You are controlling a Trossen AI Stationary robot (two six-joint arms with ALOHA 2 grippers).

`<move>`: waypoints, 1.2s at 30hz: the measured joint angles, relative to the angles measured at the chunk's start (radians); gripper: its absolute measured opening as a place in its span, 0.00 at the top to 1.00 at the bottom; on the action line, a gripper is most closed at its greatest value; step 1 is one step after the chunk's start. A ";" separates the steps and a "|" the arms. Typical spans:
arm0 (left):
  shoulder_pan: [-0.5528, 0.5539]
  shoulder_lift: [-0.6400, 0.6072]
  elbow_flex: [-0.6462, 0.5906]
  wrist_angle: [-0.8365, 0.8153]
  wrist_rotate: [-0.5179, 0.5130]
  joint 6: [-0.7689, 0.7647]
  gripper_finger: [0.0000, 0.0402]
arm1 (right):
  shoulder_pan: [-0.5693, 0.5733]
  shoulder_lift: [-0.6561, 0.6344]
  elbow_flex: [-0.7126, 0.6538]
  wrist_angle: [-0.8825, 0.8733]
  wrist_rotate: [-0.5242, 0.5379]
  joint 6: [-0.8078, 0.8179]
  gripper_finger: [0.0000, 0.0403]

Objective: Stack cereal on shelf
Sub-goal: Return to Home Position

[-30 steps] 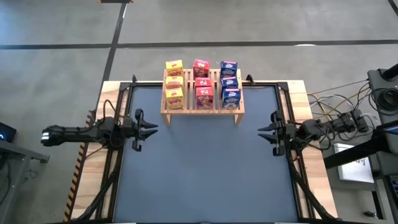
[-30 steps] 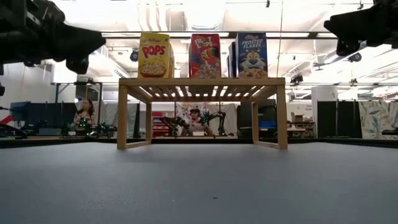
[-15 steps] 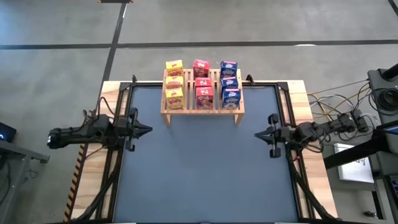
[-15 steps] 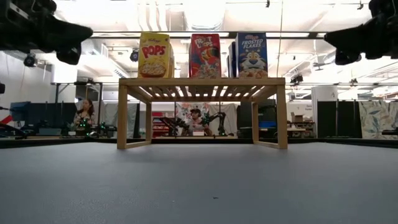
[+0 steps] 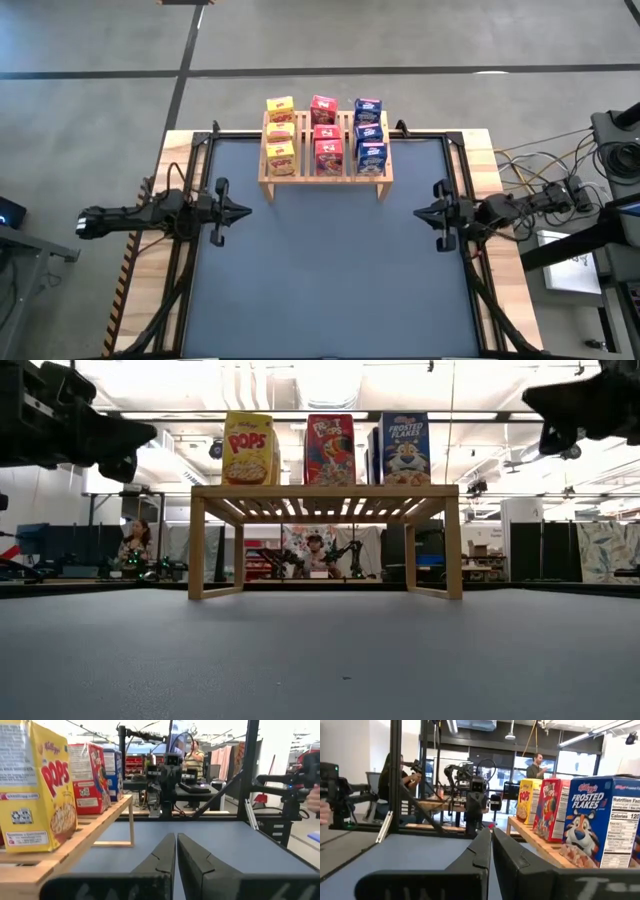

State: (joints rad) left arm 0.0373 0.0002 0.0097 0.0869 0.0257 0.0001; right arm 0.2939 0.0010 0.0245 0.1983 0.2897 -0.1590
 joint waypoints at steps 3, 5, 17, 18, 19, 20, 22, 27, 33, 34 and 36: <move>0.000 0.000 -0.001 0.000 0.000 -0.007 1.00 | 0.000 0.002 0.031 -0.032 0.000 0.002 0.98; 0.000 0.000 -0.001 -0.001 0.001 -0.009 1.00 | 0.000 0.002 0.036 -0.057 0.000 0.002 0.98; 0.000 0.001 -0.001 -0.066 0.008 -0.009 1.00 | 0.000 0.001 -0.003 -0.093 0.000 -0.017 0.98; 0.000 0.002 -0.001 -0.066 0.012 -0.009 1.00 | 0.000 0.001 -0.003 -0.096 0.000 -0.021 0.98; 0.000 0.002 -0.001 -0.066 0.015 -0.009 1.00 | 0.000 0.001 -0.004 -0.099 0.000 -0.024 0.98; 0.000 0.002 -0.001 -0.066 0.016 -0.009 1.00 | 0.000 0.001 -0.005 -0.104 0.000 -0.025 0.98; 0.000 0.003 -0.001 -0.066 0.017 -0.013 1.00 | 0.000 0.001 -0.008 -0.117 0.000 -0.025 0.98; 0.000 0.004 -0.001 -0.068 0.018 -0.024 1.00 | 0.000 0.001 -0.012 -0.141 -0.001 -0.005 0.98; 0.000 0.023 -0.001 -0.069 0.018 -0.033 1.00 | 0.000 0.001 -0.012 -0.145 -0.001 0.002 0.98; 0.000 0.027 -0.001 -0.069 0.017 -0.038 1.00 | 0.000 0.001 -0.012 -0.145 -0.001 0.002 0.98; 0.000 0.038 -0.001 -0.069 0.017 -0.055 1.00 | 0.000 0.002 -0.012 -0.145 -0.001 0.004 0.98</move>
State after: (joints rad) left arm 0.0372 0.0378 0.0090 0.0181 0.0429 -0.0544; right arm 0.2939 0.0029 0.0120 0.0528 0.2890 -0.1551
